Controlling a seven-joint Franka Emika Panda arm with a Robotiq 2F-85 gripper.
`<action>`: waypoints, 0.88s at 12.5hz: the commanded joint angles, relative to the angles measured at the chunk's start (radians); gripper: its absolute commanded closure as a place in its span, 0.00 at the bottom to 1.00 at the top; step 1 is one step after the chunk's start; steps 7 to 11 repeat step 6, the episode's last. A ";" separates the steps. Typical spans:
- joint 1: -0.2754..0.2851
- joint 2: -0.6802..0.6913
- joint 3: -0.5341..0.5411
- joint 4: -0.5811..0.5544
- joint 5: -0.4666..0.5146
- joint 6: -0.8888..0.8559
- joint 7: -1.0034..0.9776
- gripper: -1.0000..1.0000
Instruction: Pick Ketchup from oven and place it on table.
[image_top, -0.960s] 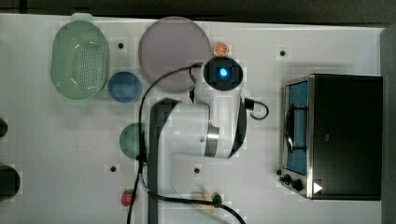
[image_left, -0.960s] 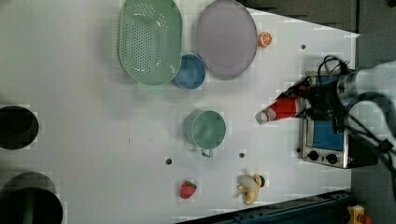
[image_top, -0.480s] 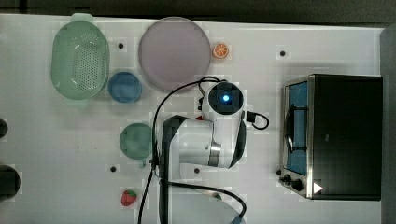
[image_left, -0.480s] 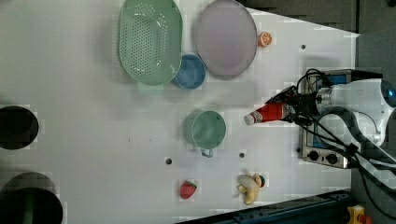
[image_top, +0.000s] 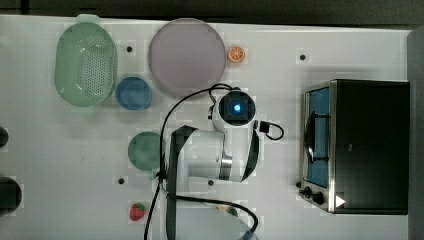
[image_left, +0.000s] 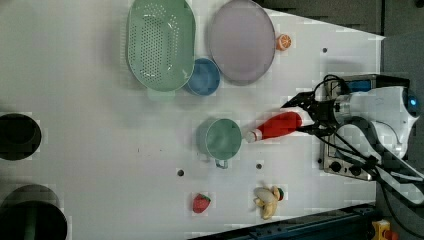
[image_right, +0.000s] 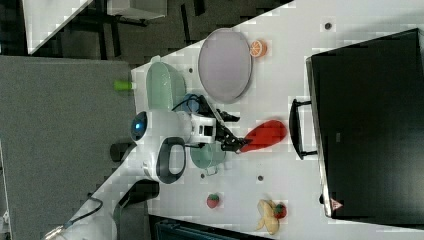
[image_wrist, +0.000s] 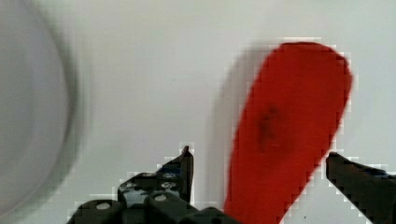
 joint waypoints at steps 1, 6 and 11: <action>-0.004 -0.149 0.009 0.079 -0.003 -0.042 0.020 0.00; -0.005 -0.323 0.008 0.242 -0.005 -0.319 0.020 0.00; -0.005 -0.323 0.008 0.242 -0.005 -0.319 0.020 0.00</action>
